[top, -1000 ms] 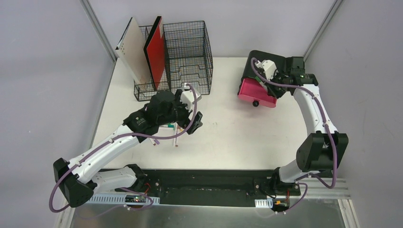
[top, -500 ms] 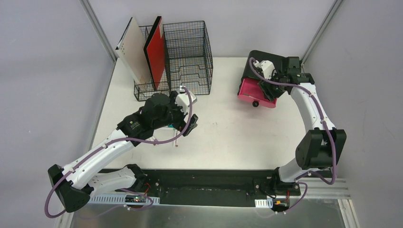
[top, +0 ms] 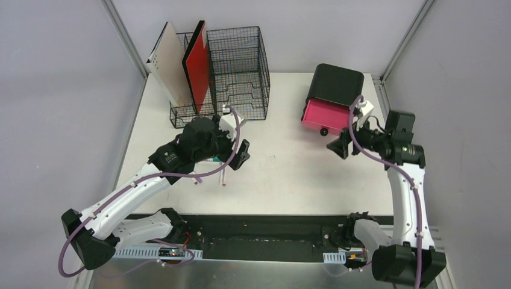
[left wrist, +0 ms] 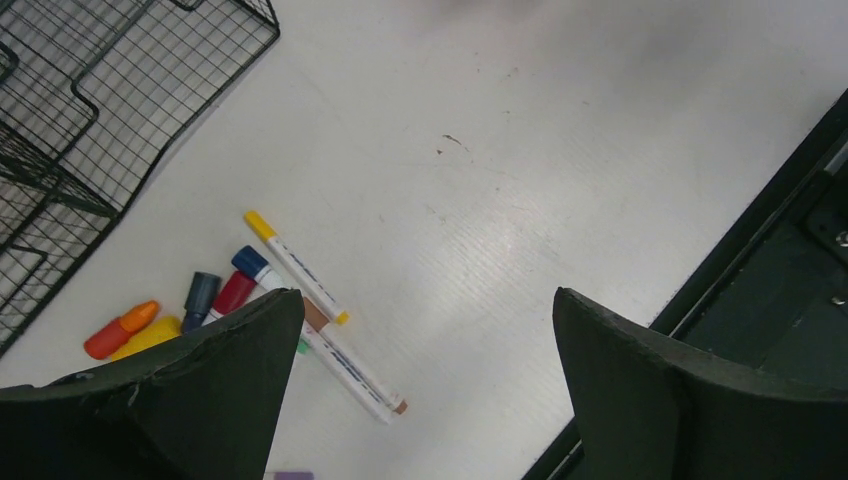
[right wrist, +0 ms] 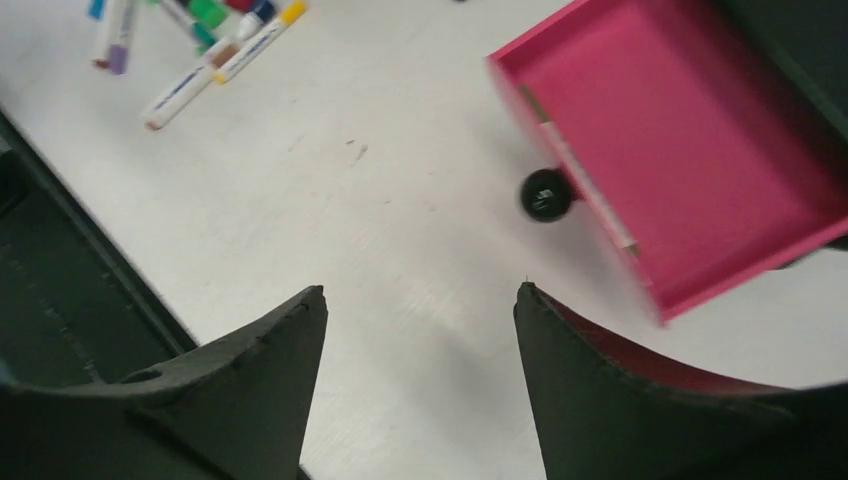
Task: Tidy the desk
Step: Place the stationery in the drawer, then pick up the stationery from the center of the board.
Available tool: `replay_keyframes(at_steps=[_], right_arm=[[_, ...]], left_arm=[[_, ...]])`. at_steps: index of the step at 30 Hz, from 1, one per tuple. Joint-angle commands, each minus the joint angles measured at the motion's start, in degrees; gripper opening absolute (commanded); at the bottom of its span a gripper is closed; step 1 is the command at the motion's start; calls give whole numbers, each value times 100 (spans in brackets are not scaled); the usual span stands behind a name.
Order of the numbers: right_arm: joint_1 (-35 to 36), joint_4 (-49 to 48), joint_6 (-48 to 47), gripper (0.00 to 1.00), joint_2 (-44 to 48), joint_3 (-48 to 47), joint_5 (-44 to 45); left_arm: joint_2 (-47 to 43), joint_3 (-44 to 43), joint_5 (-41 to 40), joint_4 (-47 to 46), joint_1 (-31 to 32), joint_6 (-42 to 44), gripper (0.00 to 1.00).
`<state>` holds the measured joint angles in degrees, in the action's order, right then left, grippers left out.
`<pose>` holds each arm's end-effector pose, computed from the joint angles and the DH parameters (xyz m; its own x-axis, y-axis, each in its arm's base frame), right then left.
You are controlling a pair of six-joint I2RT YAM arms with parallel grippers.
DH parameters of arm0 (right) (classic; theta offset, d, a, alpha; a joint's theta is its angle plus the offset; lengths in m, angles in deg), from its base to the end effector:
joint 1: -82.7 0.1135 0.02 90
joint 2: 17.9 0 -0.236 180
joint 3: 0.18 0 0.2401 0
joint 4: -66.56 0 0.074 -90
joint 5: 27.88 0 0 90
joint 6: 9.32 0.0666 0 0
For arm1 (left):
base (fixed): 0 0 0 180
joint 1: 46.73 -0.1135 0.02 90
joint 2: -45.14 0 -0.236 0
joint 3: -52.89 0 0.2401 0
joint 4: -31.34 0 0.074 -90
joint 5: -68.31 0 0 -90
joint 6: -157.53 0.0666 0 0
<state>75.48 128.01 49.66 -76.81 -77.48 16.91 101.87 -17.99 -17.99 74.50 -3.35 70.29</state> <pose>0.2186 0.0200 0.3088 -0.3610 -0.3202 -0.8759 -0.7140 0.6990 0.0387 0.1760 -0.1722 0.3014 -0.3171 0.3658 -0.8750 0.7426 0.6697 0.0109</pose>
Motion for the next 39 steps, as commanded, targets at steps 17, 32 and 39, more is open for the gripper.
replay_keyframes(at_steps=[17,32,39], right_arm=[[-350,19,-567,74,552,1005,-351],[-359,43,-716,74,511,1042,-234],[-358,57,-757,75,504,1053,-217]], left_arm=[[-210,1765,-1220,-355,-336,-3105,90],[1039,1628,-1704,-244,-442,-3640,43],[1507,1621,-1782,-248,-439,-3687,43]])
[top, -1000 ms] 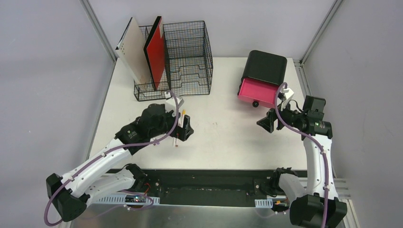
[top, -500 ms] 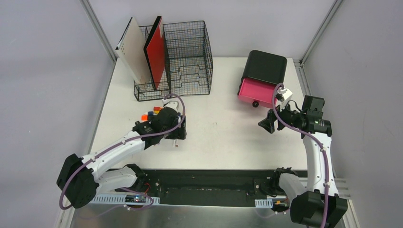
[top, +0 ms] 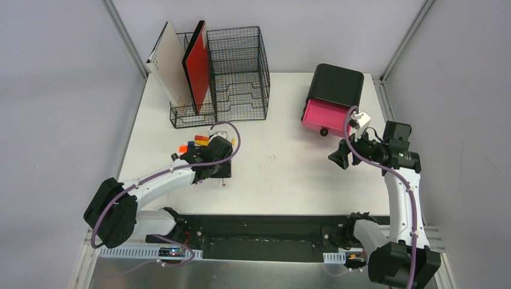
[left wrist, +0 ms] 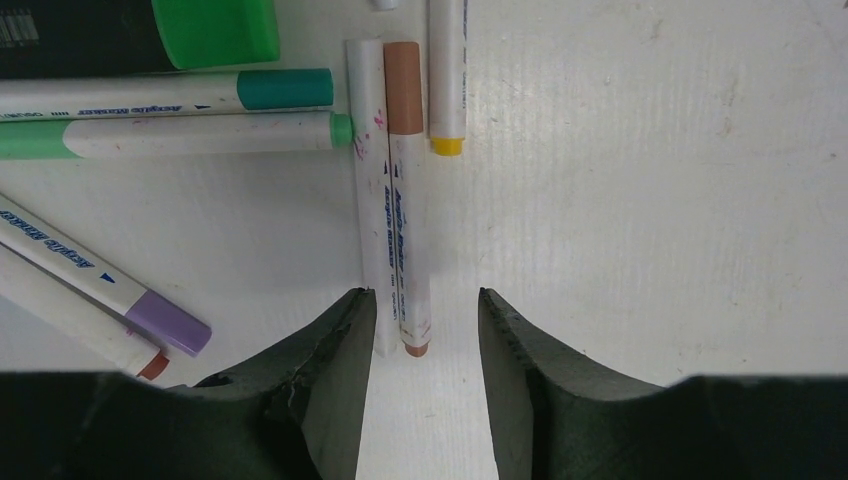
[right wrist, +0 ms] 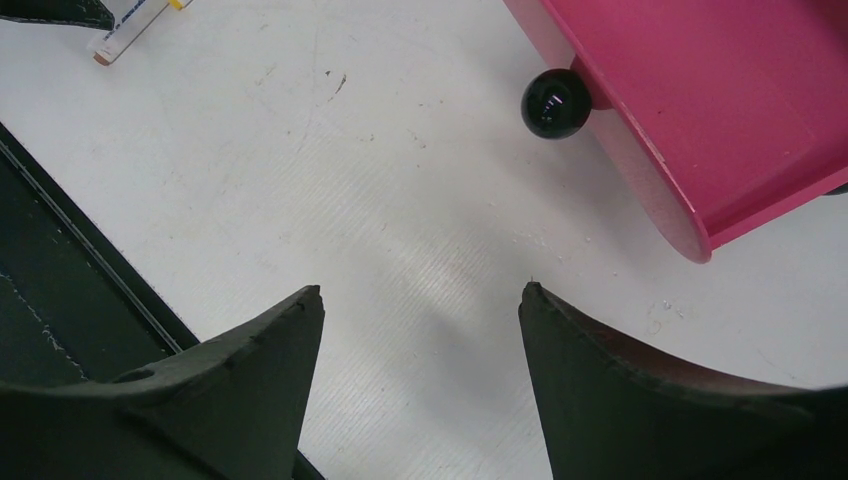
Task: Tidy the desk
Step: Pick up the stationery from the center of the board.
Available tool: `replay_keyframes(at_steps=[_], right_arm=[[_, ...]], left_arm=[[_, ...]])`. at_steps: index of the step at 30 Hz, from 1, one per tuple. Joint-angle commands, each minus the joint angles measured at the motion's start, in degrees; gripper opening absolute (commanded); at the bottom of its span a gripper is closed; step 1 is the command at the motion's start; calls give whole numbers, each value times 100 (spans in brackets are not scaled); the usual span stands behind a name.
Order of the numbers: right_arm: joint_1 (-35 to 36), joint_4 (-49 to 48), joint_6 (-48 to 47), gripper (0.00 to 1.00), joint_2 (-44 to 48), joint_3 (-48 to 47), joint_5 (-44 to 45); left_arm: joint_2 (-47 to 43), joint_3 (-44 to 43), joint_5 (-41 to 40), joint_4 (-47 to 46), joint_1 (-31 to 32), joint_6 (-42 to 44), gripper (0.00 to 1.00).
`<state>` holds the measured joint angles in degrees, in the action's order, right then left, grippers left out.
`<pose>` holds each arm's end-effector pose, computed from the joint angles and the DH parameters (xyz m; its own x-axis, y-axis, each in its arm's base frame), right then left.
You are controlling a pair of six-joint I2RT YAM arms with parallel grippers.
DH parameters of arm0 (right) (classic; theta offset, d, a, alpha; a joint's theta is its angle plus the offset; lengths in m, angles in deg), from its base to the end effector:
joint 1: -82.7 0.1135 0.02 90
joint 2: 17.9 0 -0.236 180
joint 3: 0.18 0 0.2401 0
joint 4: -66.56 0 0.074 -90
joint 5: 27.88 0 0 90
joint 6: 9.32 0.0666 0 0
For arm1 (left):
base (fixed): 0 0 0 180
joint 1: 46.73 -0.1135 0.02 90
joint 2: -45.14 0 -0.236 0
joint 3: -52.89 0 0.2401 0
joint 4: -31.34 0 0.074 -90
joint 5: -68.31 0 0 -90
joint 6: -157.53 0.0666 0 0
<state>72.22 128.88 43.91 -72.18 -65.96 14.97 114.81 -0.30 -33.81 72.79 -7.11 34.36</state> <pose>0.1985 0.0129 0.2605 -0.4120 -0.3378 -0.8463 -0.7220 0.6876 0.0771 0.1954 -0.1436 0.1488 -0.8405 0.0014 -0.5418 0.0929 0.9856 -0.1416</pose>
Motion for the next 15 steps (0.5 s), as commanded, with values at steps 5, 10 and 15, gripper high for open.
replay_keyframes(at_steps=[5,10,15], right_arm=[[-33,-17,-206,75,12,-95,-45],[-15,84,-279,75,-92,-123,-109],[-15,128,-295,75,-130,-144,-94]], left_arm=[[506,-230,-231,-167,-59,62,37],[587,-175,-335,-264,-59,1,34],[619,-164,-155,-299,-59,110,30]])
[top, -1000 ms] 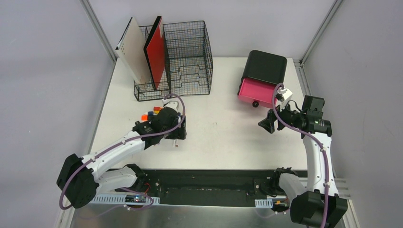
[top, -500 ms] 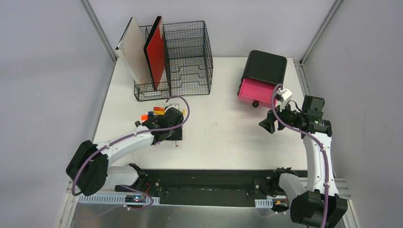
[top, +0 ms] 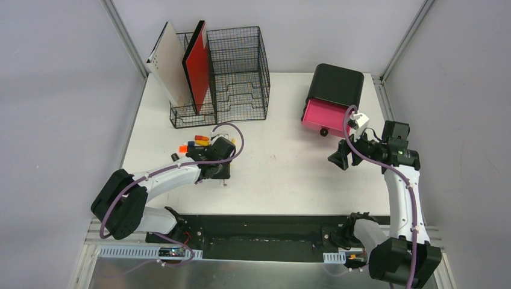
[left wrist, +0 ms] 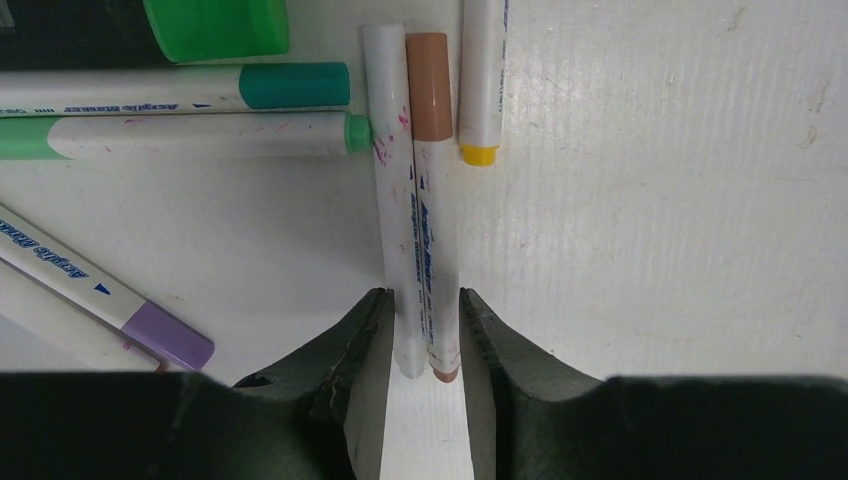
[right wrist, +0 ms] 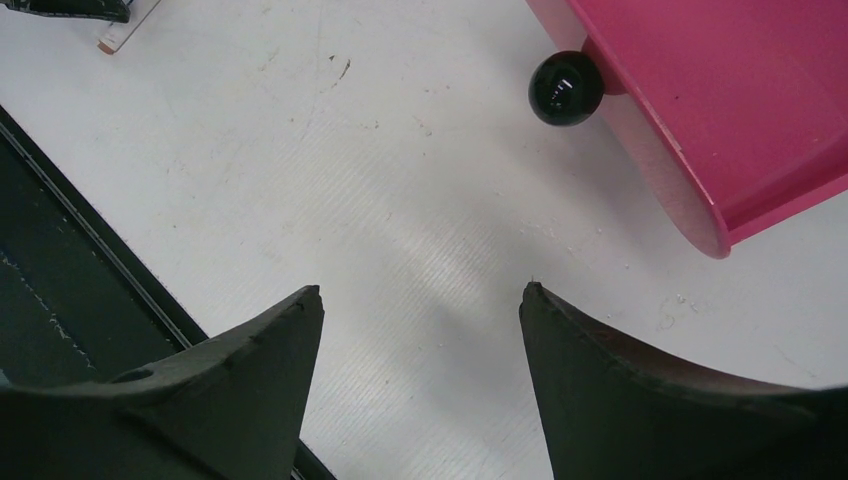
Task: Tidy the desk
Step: Pick up the stationery from the center of the board.
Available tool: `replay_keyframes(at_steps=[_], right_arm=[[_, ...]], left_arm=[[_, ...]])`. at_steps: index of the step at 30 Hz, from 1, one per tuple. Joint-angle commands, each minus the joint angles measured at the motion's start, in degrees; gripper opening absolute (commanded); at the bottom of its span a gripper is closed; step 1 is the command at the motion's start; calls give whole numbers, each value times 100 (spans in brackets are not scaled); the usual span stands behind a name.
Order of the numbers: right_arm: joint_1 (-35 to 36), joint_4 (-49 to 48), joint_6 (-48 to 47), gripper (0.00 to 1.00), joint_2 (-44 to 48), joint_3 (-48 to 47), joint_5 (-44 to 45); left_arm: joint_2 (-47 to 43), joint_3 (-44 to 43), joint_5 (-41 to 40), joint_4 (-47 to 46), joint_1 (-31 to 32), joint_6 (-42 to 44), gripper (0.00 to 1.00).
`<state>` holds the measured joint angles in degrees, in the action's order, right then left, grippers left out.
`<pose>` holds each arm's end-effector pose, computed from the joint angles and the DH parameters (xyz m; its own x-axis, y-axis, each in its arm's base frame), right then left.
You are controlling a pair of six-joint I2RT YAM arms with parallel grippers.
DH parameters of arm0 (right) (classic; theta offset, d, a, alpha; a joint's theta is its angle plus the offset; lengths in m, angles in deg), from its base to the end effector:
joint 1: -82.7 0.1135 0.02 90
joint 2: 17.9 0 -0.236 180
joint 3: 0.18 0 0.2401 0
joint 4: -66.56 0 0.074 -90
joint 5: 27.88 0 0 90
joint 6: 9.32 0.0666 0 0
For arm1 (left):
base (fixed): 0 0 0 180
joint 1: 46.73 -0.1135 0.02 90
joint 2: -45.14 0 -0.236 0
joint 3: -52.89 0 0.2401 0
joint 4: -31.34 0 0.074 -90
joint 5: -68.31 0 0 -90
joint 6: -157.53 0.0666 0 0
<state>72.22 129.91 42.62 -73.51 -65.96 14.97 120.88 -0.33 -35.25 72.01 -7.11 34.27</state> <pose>0.2002 0.0126 0.2551 -0.4297 -0.3469 -0.8337 -0.7281 0.6792 0.0926 0.1996 -0.1450 0.1264 -0.8702 0.0282 -0.4919 0.0732 0.9947 -0.0724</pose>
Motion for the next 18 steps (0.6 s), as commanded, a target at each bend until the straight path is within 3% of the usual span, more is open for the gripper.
replay_keyframes(at_steps=[1,14,18], right_arm=[[-13,16,-168,75,11,-137,-92],[-15,33,-158,75,7,-134,-129],[-15,42,-162,76,29,-134,-135]], left_arm=[[2,-186,29,-216,-59,166,28],[-280,-365,-307,116,-59,339,31],[-252,-395,-600,188,-59,479,26]])
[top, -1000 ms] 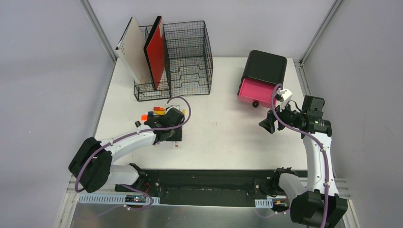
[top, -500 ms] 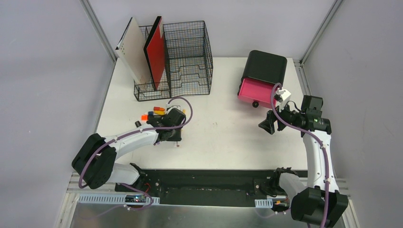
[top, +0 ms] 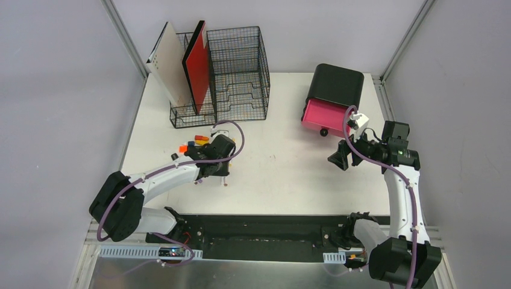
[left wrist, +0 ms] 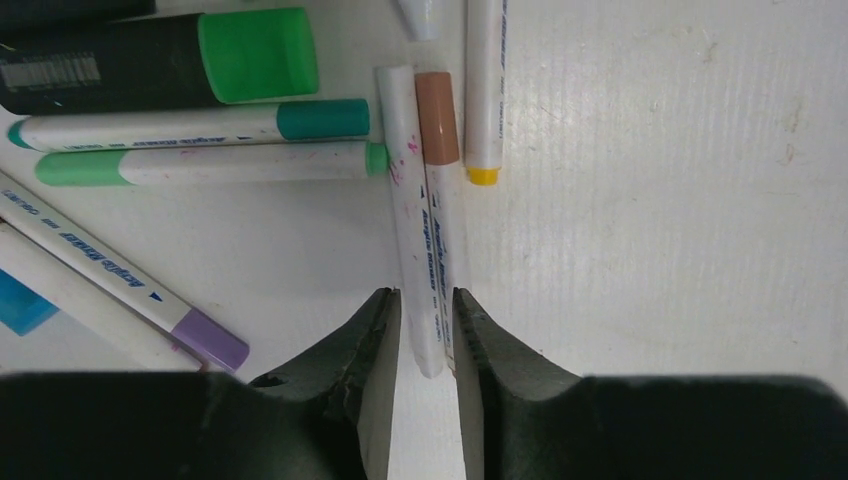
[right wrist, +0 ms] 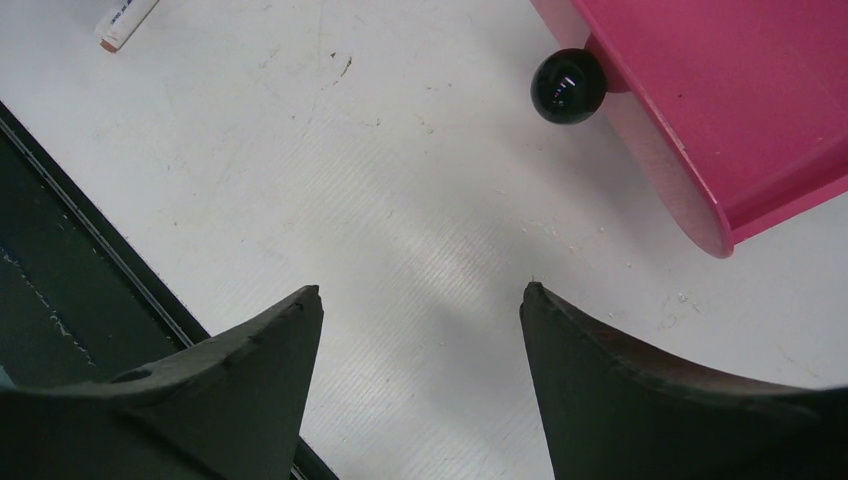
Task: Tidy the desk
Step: Pick up the stationery from the center of the board.
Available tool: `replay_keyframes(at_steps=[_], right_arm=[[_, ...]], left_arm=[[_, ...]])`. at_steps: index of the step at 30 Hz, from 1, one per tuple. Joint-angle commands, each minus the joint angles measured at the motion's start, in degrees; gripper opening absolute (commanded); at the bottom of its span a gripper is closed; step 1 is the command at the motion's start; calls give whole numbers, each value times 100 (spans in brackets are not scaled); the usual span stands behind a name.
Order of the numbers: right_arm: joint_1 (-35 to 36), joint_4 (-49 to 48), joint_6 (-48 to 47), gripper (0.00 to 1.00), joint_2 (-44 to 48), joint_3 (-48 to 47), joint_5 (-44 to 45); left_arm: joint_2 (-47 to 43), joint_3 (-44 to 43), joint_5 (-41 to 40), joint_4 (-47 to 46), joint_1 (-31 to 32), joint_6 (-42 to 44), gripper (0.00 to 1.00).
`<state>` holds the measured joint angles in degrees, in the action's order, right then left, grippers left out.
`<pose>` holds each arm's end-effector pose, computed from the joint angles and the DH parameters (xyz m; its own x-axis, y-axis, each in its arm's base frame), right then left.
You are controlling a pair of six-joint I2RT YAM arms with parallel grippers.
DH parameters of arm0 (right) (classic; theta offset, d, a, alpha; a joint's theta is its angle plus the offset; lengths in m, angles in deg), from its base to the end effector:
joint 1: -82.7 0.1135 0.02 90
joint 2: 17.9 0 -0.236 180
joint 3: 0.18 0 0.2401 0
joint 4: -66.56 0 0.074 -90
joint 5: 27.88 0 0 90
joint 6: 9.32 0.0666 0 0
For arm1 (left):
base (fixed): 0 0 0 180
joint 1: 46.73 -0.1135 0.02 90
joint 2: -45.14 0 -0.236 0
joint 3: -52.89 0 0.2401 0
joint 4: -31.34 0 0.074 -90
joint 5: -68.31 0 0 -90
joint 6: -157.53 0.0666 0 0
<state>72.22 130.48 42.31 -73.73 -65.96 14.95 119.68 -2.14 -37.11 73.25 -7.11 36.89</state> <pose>0.1997 0.0127 0.2538 -0.4369 -0.3483 -0.8293 -0.7292 0.6769 0.0999 0.2035 -0.1455 0.1394 -0.8454 0.0620 -0.5306 0.0999 0.9941 -0.0429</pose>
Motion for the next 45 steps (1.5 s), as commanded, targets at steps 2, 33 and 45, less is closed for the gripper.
replay_keyframes(at_steps=[2,33,45], right_arm=[[-11,-20,-127,76,49,-134,-142],[-15,29,-129,77,35,-156,-274],[126,406,-130,77,-253,-313,-990]], left_arm=[[-76,-241,-453,88,-59,294,22],[920,-170,106,-144,-59,357,5],[-1032,30,436,-33,-59,136,0]])
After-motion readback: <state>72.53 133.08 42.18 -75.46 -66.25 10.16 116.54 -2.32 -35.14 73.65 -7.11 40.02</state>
